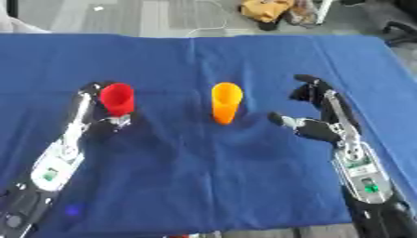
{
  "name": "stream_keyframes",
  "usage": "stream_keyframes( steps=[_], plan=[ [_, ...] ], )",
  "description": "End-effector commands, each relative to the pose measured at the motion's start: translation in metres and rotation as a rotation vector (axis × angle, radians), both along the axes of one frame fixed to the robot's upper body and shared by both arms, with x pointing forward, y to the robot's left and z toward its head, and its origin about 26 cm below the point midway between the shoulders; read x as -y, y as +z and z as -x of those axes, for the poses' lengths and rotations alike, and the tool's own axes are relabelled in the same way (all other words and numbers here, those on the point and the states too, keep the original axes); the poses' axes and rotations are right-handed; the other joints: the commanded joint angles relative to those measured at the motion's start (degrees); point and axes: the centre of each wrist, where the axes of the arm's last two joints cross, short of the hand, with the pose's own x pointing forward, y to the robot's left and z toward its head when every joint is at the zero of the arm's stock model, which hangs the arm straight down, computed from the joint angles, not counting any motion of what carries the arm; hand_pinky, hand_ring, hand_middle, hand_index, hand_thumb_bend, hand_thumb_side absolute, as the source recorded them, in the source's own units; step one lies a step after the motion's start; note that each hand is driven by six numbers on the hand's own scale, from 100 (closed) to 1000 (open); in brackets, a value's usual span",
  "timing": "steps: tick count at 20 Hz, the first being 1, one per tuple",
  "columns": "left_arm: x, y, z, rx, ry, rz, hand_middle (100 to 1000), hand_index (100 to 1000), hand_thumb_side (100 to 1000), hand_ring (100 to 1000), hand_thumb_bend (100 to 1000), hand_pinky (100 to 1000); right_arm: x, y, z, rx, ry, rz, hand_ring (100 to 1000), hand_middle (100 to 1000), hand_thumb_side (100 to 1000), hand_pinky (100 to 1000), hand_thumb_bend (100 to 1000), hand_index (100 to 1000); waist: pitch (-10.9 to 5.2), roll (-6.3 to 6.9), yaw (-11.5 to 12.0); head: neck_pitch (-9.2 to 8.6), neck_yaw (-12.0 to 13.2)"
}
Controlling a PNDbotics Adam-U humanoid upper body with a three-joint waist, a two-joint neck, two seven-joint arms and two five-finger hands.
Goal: Pour the contents of one cup into another cup.
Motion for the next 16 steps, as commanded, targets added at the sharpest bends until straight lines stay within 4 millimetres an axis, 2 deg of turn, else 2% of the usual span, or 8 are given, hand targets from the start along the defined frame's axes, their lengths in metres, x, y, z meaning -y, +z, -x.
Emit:
stream_keyframes(
  steps=[1, 5, 7, 11, 15, 16],
  plan=[
    [0.0046, 0.0047, -0.0037, 0.014, -0.009, 0.005, 713, 814, 491, 702, 806, 605, 0.0031, 0.0094, -0.0029, 0.026, 0.005, 0.011, 661, 536, 294, 766, 796, 843, -0.53, -0.08, -0.2, -0.5, 0.2],
    [0.0069, 0.0039, -0.0044, 0.01, -0.022, -0.002, 690, 806, 491, 684, 801, 588, 0.003, 0.0094, -0.0029, 0.025, 0.006, 0.011, 661, 536, 295, 766, 795, 843, -0.49, -0.03, -0.3, -0.52, 0.3],
    [0.0077, 0.0042, -0.0047, 0.012, -0.026, -0.002, 652, 791, 479, 644, 763, 546, 0.003, 0.0093, -0.003, 0.025, 0.006, 0.01, 661, 536, 302, 766, 788, 843, -0.51, 0.04, -0.4, -0.52, 0.3],
    [0.0081, 0.0057, -0.0048, 0.02, -0.031, 0.001, 595, 768, 441, 586, 651, 494, 0.0032, 0.0091, -0.0029, 0.024, 0.002, 0.01, 661, 536, 314, 766, 779, 843, -0.56, 0.18, -0.5, -0.57, 0.3],
    [0.0074, 0.0048, -0.0042, 0.02, -0.029, 0.004, 540, 743, 382, 524, 496, 422, 0.0034, 0.0091, -0.0028, 0.024, -0.001, 0.008, 661, 536, 321, 766, 772, 843, -0.61, 0.27, -0.6, -0.58, 0.2],
    [0.0073, 0.0043, -0.004, 0.019, -0.029, 0.005, 524, 736, 351, 499, 422, 385, 0.0035, 0.0091, -0.0028, 0.024, -0.001, 0.008, 661, 536, 321, 766, 772, 843, -0.62, 0.29, -0.6, -0.58, 0.2]
  ],
)
